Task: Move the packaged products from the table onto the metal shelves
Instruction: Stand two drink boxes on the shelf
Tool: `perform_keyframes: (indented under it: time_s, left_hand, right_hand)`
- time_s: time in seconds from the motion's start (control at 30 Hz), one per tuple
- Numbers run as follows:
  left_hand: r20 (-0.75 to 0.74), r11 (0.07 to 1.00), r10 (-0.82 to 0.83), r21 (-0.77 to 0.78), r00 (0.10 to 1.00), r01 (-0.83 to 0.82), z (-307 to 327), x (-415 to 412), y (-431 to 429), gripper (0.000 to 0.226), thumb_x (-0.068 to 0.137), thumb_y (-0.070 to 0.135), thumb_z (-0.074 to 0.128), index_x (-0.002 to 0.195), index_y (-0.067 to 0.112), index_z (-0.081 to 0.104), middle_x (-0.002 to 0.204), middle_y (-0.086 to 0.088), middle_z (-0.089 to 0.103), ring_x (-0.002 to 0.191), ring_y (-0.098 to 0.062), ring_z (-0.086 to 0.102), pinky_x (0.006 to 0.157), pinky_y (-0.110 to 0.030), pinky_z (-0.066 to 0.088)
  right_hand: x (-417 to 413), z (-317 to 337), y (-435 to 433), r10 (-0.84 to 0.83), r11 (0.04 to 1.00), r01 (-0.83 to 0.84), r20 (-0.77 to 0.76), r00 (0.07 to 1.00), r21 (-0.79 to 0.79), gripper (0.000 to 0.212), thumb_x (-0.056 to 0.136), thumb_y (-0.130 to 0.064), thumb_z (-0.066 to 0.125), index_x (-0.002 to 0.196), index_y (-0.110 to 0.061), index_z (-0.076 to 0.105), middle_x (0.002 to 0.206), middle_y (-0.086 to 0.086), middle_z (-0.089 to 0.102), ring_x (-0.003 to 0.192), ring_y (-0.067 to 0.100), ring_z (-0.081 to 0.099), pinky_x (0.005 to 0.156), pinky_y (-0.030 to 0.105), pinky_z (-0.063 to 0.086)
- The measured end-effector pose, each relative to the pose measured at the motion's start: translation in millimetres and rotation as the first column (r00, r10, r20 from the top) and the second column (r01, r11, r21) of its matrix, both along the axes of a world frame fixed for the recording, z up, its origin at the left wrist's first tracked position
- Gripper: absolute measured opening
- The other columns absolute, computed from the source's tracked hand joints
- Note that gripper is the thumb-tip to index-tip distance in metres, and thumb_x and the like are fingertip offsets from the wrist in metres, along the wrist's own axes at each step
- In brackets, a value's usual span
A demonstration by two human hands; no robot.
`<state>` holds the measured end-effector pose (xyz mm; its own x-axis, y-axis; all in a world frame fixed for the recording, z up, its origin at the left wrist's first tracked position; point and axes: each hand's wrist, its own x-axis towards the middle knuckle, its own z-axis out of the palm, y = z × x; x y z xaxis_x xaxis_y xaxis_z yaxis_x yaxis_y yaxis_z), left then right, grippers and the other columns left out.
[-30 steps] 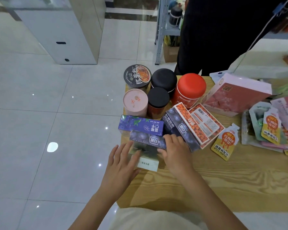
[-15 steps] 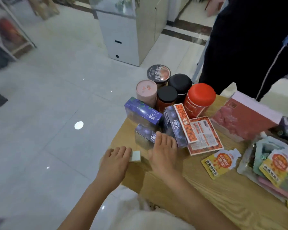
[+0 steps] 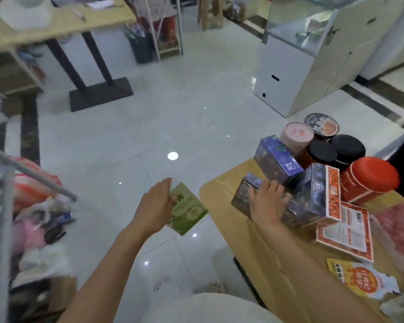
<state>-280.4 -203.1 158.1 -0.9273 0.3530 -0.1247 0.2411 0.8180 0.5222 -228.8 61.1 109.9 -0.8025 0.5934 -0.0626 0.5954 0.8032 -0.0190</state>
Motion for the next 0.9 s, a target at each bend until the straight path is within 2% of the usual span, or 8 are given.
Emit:
perform_keyframes:
  time_s: [0.1,0.2,0.3,0.4,0.47,0.57,0.7,0.9]
  left_hand:
    - [-0.006,0.988,0.143,0.068,0.990,-0.142,14.8,3.9,-44.3,0.029,0.098,0.021,0.042,0.126,0.014,0.043,0.111,-0.004,0.054,0.099,-0.025,0.055,0.085,-0.042,0.048]
    - [-0.029,0.972,0.232,0.044,0.972,-0.231,27.3,11.4,-95.2,0.025,0.099,0.023,0.040,0.121,0.013,0.044,0.106,-0.003,0.055,0.092,-0.024,0.056,0.079,-0.040,0.048]
    - [0.001,0.937,0.348,0.016,0.937,-0.348,40.1,20.9,-156.2,0.027,0.098,0.023,0.044,0.123,0.013,0.043,0.106,-0.003,0.056,0.091,-0.023,0.057,0.074,-0.035,0.046]
    - [0.072,0.885,0.462,0.015,0.884,-0.465,55.1,31.2,-221.4,0.025,0.097,0.024,0.048,0.121,0.018,0.044,0.104,0.001,0.057,0.093,-0.021,0.058,0.076,-0.035,0.048]
    - [0.088,0.865,0.498,0.023,0.863,-0.501,68.9,39.4,-258.5,0.026,0.097,0.025,0.048,0.122,0.021,0.042,0.101,0.004,0.057,0.092,-0.019,0.059,0.077,-0.037,0.049]
    - [0.093,0.846,0.521,0.073,0.849,-0.528,97.1,52.9,-303.0,0.026,0.099,0.025,0.047,0.124,0.024,0.040,0.105,0.005,0.058,0.097,-0.017,0.058,0.080,-0.037,0.049]
    - [0.006,0.798,0.594,0.116,0.804,-0.591,141.8,65.1,-343.6,0.023,0.099,0.022,0.046,0.122,0.023,0.042,0.103,0.010,0.053,0.098,-0.013,0.056,0.070,-0.027,0.044]
    - [-0.261,0.689,0.705,0.030,0.660,-0.724,207.5,70.5,-390.0,0.026,0.100,0.024,0.040,0.126,0.021,0.042,0.106,0.007,0.049,0.094,-0.014,0.050,0.072,-0.029,0.031]
  right_hand:
    - [-20.8,-1.7,-34.5,0.148,0.989,-0.148,-0.029,0.989,0.007,0.049,0.093,-0.051,0.050,0.104,-0.004,0.058,0.098,0.018,0.062,0.094,0.034,0.057,0.080,0.045,0.041]
    - [-48.0,2.6,-97.2,0.357,0.933,-0.358,-0.047,0.933,-0.037,0.059,0.094,-0.057,0.029,0.099,-0.007,0.060,0.090,0.016,0.064,0.086,0.033,0.059,0.075,0.042,0.039]
    - [-78.1,18.0,-170.5,0.610,0.792,-0.610,-0.067,0.790,0.015,0.058,0.097,-0.057,0.026,0.097,-0.012,0.062,0.090,0.010,0.067,0.086,0.031,0.061,0.077,0.039,0.039]
    - [-106.4,36.9,-239.4,0.744,0.662,-0.745,-0.184,0.642,0.080,0.064,0.097,-0.054,0.015,0.082,-0.012,0.062,0.075,0.008,0.066,0.064,0.027,0.056,0.065,0.035,0.037]
    - [-122.8,50.4,-283.7,0.787,0.586,-0.803,-0.311,0.533,0.108,0.057,0.091,-0.042,0.010,0.063,-0.014,0.052,0.057,0.007,0.059,0.047,0.024,0.038,0.054,0.030,0.028]
    - [-137.4,80.2,-348.3,0.816,0.457,-0.869,-0.478,0.325,0.189,0.039,0.085,-0.026,0.025,0.049,-0.016,0.033,0.039,0.003,0.041,0.035,0.018,0.025,0.048,0.021,0.017]
    - [-157.6,128.4,-420.3,0.850,0.321,-0.900,-0.509,0.136,0.294,0.039,0.089,-0.027,0.030,0.053,-0.015,0.039,0.047,-0.001,0.037,0.037,0.015,0.026,0.048,0.018,0.012]
    - [-186.3,210.2,-515.3,0.725,0.149,-0.877,-0.654,-0.217,0.457,0.036,0.089,-0.026,0.031,0.054,-0.017,0.037,0.052,-0.003,0.038,0.042,0.016,0.033,0.050,0.024,0.024]
